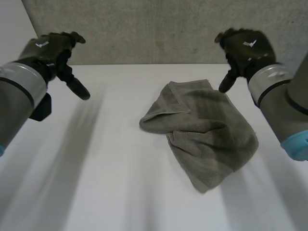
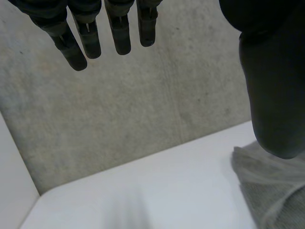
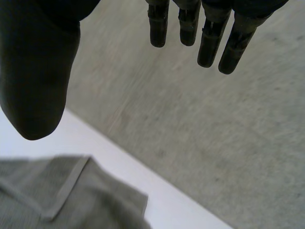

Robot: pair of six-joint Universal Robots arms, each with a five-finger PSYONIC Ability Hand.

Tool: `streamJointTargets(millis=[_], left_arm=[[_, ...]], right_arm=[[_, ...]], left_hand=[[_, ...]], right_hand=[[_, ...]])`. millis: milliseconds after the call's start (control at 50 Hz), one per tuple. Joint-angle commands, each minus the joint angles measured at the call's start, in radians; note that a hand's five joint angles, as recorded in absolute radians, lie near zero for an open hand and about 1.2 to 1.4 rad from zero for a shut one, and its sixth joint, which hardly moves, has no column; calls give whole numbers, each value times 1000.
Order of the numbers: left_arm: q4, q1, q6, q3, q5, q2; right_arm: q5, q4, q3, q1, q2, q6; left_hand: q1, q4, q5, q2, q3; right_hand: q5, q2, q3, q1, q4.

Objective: Fold the towel.

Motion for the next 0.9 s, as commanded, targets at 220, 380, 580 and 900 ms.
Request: streamJointTargets(millis=[220,380,580,900], left_arm=[[4,-20,1,8,-1,-64],[4,-21,1,5,-1,-61],[4,-21,1,12,-1,-46],[4,-6,2,14,-1,13]], right_arm=[[-31,281,-187,3,435,-303],[-31,283,-194,0,477,-308],[-61,183,-109,86,305,-168],[-18,-96,-310,429,406,289]], left_hand=[[-80,-94,-214,-73,-69],[-80,-94,-214,-73,-69],[-80,-94,-214,-73,-69],[-80,-94,-214,-73,-69]], right_hand=[[27,14,14,25,4],[1070,1057,1057,1068,1047],[1163,1150,1150,1161,1139],[1163,1150,1150,1161,1139]])
